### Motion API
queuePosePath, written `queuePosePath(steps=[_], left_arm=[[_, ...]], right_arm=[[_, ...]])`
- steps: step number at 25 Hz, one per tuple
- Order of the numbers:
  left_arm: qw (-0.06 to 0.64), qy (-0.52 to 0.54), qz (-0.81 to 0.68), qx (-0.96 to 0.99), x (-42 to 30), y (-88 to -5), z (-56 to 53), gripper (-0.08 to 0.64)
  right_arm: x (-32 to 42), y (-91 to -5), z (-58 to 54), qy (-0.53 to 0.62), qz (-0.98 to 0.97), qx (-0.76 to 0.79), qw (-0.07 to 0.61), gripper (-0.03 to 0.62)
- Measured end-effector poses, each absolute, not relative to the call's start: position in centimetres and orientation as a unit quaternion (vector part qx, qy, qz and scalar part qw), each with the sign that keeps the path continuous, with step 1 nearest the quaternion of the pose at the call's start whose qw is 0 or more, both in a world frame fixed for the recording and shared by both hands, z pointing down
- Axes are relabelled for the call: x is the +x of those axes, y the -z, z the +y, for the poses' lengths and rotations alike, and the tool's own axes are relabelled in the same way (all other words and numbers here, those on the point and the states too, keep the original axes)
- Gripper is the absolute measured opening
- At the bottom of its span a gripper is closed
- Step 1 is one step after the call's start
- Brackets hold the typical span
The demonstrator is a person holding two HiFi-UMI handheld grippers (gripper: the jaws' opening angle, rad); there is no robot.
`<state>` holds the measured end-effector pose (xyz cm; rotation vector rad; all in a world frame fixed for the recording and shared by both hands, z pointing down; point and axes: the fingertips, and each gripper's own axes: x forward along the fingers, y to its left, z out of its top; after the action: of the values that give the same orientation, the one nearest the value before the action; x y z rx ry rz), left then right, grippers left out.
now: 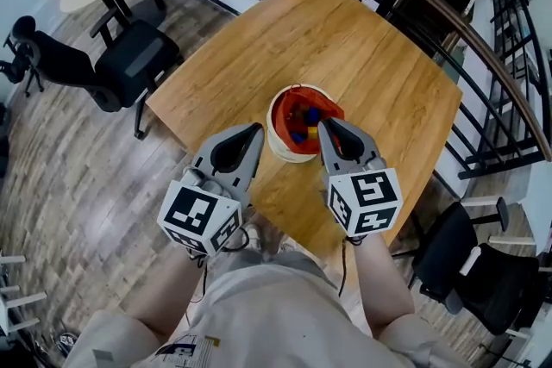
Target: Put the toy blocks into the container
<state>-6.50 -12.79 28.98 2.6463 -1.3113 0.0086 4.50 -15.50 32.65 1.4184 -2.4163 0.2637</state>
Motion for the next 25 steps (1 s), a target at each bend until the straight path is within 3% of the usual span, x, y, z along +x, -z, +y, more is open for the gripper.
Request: queuePosePath(steps=[13,25], left_arm=[[0.037,0.026,-0.444,0.895,-6.9,-23.6,-8.7,0.012],[0.031,0.011,-0.453,0.891,-7.6,-24.0,-4.2,0.012]], right_arm=[[4.9,-21.5,-7.7,0.028,-0.868,0.494,0.052,0.031],[6.5,-21.7,-1.5,0.023,-0.87,0.491,0.043,0.029]])
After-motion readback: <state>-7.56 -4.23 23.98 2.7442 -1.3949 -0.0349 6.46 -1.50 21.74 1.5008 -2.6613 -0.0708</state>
